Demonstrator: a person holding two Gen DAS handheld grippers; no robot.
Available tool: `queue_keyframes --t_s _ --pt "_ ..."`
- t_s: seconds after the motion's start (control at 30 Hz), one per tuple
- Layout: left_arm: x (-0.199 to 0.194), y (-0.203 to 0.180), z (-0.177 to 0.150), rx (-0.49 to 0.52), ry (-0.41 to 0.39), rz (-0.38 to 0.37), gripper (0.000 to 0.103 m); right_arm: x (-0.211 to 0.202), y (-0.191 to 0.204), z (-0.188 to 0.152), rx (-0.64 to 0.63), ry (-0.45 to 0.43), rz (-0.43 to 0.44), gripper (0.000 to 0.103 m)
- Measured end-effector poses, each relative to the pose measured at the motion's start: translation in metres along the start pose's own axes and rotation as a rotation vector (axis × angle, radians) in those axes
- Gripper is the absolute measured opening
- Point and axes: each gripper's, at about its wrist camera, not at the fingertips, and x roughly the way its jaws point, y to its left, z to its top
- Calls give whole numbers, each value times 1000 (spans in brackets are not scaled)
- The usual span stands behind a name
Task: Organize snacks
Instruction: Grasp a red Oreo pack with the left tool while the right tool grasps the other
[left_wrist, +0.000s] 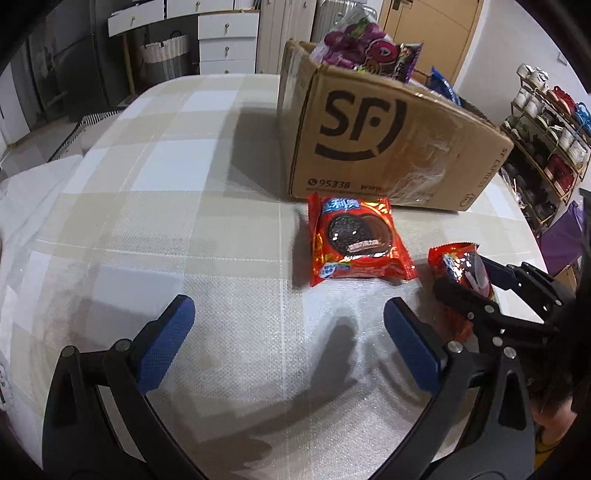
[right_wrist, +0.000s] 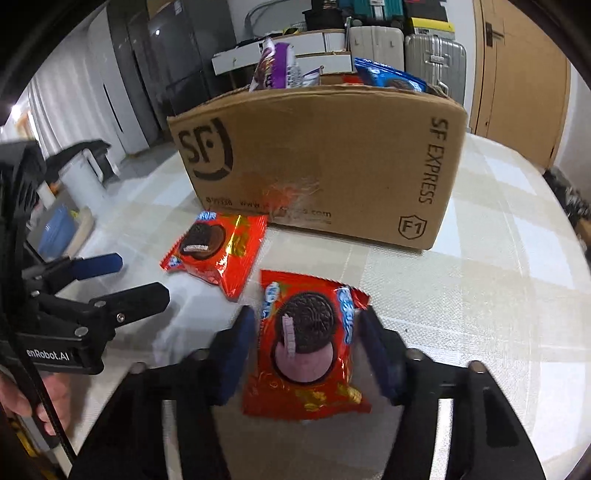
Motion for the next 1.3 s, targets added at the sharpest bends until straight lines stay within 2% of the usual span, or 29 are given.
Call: queue_keyframes --t_s 0.17,0.23,0.33,0.43,0.53,0.7,0.8,0.97,1.03,1.1,1.13,1.17,1.3 --pt "5 1 3 -10 0 -1 102 -3 -3 1 16 -27 36 47" --pt "3 -1 7 -7 -5 -12 102 -11 -11 0 57 -66 76 47" --pt "3 -6 12 -10 -17 -19 102 -24 -32 -4 157 -145 181 47" --pt "8 -12 20 -11 -10 -28 102 -28 -45 -7 230 -184 216 47" --pt "18 -19 27 -12 10 -30 102 -26 -45 -6 242 -182 231 47" --pt "28 -23 38 -58 19 -76 102 -25 -46 -7 245 -184 248 47" --pt "41 -26 46 -50 55 -47 102 -32 -56 -16 266 -185 259 47" --pt "45 -28 57 -49 42 -27 101 -34 -58 -17 270 -191 259 47" --pt "44 -30 61 -44 36 -17 97 -35 -58 -18 270 -191 260 47" --pt "41 -30 62 -35 30 -26 79 -35 -59 -19 272 -191 262 47" --pt "39 -31 64 -30 31 -52 73 -36 -59 -19 274 -191 262 47" --pt "36 -31 65 -25 34 -64 60 -35 -59 -19 276 -191 262 47" --pt "26 -34 69 -5 23 -83 43 -35 -60 -19 279 -191 261 47"
